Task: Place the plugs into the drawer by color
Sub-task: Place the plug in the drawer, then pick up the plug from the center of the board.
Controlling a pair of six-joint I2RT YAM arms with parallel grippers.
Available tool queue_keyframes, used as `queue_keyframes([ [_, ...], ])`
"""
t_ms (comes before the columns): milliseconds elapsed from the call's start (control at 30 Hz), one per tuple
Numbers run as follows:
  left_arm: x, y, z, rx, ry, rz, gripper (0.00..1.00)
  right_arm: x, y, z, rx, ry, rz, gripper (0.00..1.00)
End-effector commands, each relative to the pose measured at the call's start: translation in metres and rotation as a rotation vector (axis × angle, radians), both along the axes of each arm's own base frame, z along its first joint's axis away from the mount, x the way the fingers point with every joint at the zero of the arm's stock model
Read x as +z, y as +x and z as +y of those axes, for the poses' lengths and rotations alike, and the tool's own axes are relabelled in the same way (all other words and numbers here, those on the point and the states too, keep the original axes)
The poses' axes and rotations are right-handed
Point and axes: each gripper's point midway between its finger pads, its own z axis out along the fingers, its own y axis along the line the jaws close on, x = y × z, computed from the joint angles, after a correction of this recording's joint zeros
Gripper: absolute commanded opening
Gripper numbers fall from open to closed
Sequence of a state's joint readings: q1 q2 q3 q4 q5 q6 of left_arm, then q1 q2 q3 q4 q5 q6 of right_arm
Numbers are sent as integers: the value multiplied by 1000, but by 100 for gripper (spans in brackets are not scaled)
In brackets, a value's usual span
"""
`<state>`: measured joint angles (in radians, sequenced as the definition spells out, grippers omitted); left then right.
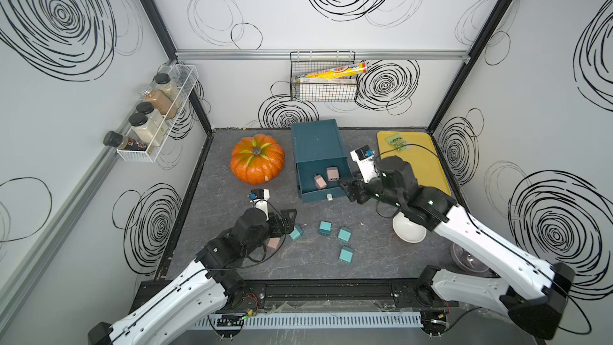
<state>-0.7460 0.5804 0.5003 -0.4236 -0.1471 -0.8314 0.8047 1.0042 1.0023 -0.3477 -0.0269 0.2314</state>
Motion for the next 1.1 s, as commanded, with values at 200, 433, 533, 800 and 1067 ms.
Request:
queue_keyframes([
  [200,-67,-42,33,211,76,265,98,-11,-23,1,97,125,-107,68],
  [433,-111,-55,36,284,145,341,90,6,-30,-20,49,186,-183,74],
  [533,-126,-54,37,305,177,357,84,0,-27,-19,36,175,-173,74],
  [800,-127,-38,36,343,191,299,75,-7,-23,-19,20,150,-160,72],
  [1067,-132,-30,23,315,193,295,67,-11,-19,-22,-6,141,-163,73],
])
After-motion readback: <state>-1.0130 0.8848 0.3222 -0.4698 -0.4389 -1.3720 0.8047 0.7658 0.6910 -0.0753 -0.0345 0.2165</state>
